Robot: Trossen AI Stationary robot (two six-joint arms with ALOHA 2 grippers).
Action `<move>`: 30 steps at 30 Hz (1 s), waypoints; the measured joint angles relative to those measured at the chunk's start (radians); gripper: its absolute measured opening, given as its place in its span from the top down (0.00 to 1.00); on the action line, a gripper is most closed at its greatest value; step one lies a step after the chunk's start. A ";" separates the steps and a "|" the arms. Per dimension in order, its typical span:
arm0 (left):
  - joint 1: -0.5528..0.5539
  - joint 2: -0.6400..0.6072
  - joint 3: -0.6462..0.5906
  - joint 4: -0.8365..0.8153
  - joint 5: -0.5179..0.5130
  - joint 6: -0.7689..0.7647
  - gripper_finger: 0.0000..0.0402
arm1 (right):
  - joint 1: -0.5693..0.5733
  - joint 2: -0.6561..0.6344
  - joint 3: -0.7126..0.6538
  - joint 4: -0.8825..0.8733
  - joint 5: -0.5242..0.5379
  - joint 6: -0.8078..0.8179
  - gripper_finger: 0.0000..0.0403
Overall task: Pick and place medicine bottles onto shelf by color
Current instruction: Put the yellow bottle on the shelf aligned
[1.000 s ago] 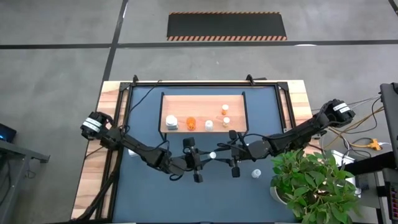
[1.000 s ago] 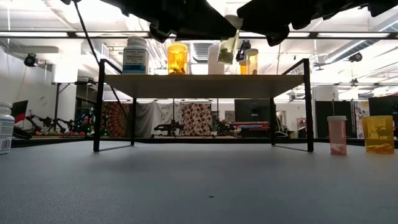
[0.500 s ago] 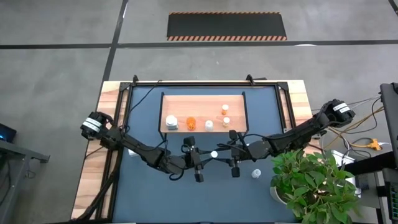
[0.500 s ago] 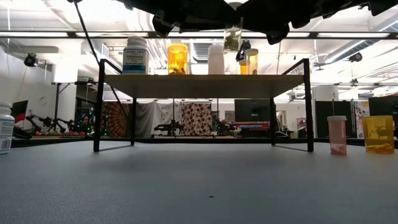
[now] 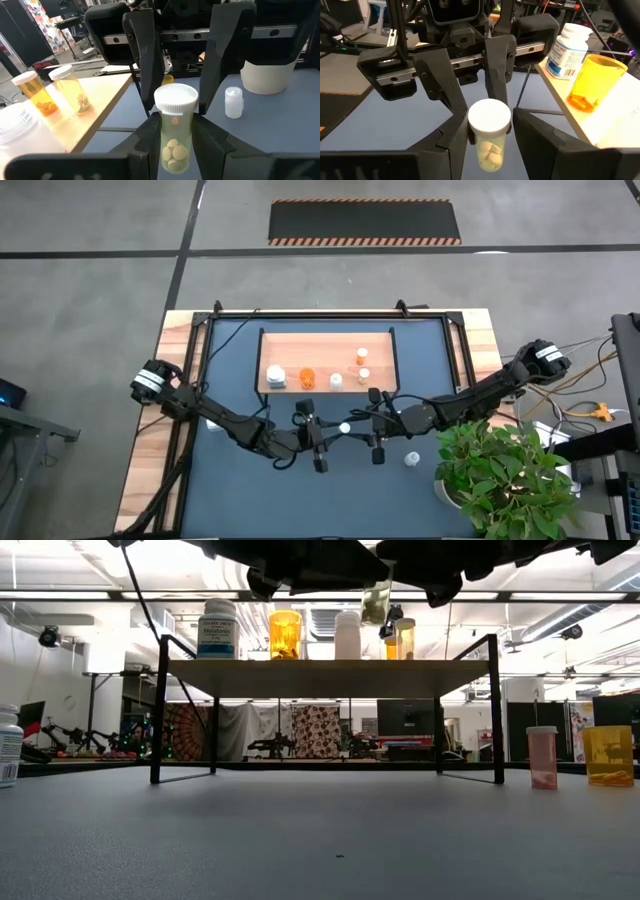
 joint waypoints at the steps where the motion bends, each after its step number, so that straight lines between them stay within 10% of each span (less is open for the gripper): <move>1: 0.000 0.001 0.000 0.000 0.000 0.000 0.81 | 0.000 0.000 0.000 -0.001 0.000 -0.001 0.65; 30: -0.003 -0.002 0.003 -0.016 0.004 0.021 0.57 | 0.000 0.000 0.000 -0.006 0.001 -0.007 0.76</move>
